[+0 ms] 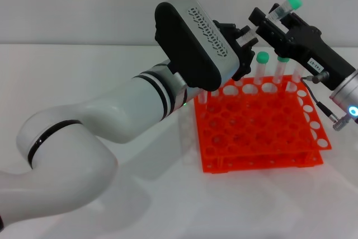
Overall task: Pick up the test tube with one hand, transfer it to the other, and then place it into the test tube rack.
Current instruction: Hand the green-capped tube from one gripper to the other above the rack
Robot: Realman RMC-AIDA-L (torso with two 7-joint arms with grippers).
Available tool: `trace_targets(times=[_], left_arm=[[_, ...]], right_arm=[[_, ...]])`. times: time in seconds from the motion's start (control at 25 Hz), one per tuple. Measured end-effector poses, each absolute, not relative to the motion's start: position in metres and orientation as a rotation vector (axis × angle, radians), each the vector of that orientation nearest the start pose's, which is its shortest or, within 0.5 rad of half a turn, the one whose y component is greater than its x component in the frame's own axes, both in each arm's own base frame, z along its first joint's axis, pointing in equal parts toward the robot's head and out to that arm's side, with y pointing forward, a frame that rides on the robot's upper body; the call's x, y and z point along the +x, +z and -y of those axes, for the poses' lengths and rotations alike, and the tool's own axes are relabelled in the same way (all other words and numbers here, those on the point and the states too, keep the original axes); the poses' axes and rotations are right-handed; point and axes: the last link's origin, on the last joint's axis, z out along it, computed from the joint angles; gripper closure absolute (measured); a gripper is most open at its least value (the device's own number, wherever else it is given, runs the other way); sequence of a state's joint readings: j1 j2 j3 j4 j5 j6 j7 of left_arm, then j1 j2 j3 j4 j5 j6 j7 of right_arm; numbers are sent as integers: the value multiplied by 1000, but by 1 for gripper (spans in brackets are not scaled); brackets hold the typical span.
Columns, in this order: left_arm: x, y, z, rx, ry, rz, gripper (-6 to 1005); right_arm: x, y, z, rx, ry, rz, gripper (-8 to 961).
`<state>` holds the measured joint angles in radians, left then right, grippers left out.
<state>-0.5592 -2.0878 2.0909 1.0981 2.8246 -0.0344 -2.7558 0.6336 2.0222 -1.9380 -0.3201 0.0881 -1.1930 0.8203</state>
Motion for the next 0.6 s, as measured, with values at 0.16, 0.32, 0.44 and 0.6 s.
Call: trace_targets(times=[0.16, 0.32, 0.44, 0.6], left_arm=[[-93, -100, -383, -2225, -347, -118, 815], [-95, -99, -383, -2224, -345, -112, 815], [-95, -99, -383, -2225, -345, -111, 815], [-95, -100, -383, -2225, -345, -113, 815]], right_arm=[[197, -19, -391, -2008, 1315, -587, 235], [198, -19, -390, -2008, 1306, -567, 360], [198, -19, -389, -2008, 1304, -562, 488], [198, -19, -389, -2009, 1305, -558, 673]])
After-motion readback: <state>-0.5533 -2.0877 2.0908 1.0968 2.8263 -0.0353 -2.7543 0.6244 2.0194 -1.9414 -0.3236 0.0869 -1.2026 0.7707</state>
